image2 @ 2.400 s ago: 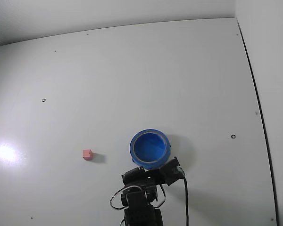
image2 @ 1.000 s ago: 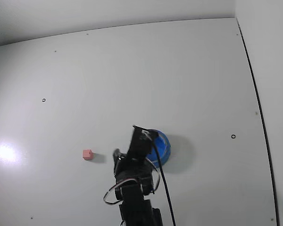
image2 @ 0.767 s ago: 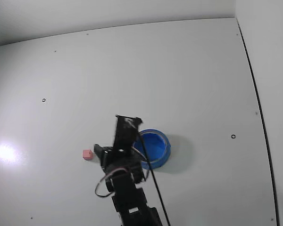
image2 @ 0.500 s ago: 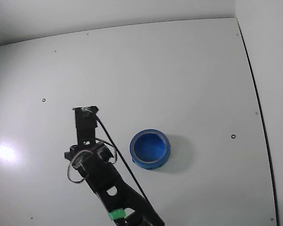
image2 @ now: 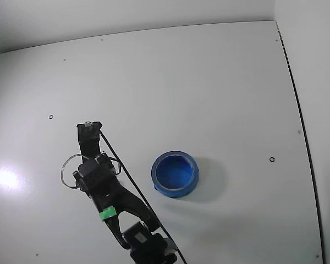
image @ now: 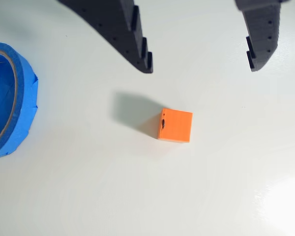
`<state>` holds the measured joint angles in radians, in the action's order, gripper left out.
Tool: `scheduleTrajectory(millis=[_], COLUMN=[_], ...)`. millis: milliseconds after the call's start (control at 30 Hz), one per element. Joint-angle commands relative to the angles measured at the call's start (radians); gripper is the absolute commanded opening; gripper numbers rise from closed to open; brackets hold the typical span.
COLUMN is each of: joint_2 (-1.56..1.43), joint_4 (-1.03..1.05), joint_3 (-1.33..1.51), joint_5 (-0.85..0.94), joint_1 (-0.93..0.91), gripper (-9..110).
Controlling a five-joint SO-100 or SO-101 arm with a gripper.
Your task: Grasp a block and put it in the bin.
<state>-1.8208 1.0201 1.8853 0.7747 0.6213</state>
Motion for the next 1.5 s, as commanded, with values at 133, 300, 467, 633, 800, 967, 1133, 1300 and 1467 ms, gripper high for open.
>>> scheduleTrajectory(millis=[133, 300, 467, 633, 800, 967, 1133, 1300, 1467], joint_2=[0.075, 0.146, 0.224, 0.273, 0.318, 0.345, 0.371, 0.373, 0.362], joint_4=[-0.009, -0.009, -0.009, -0.009, -0.009, -0.035, -0.143, -0.198, -0.195], joint_3=[-0.129, -0.189, -0.242, -0.276, -0.282, -0.282, -0.278, -0.272, -0.272], joint_5=[0.014, 0.015, 0.015, 0.046, 0.083, 0.094, 0.094, 0.097, 0.098], joint_1=[0.008, 0.008, 0.008, 0.008, 0.006, 0.005, -0.037, -0.049, -0.060], gripper=[28, 29, 28, 28, 28, 28, 28, 28, 28])
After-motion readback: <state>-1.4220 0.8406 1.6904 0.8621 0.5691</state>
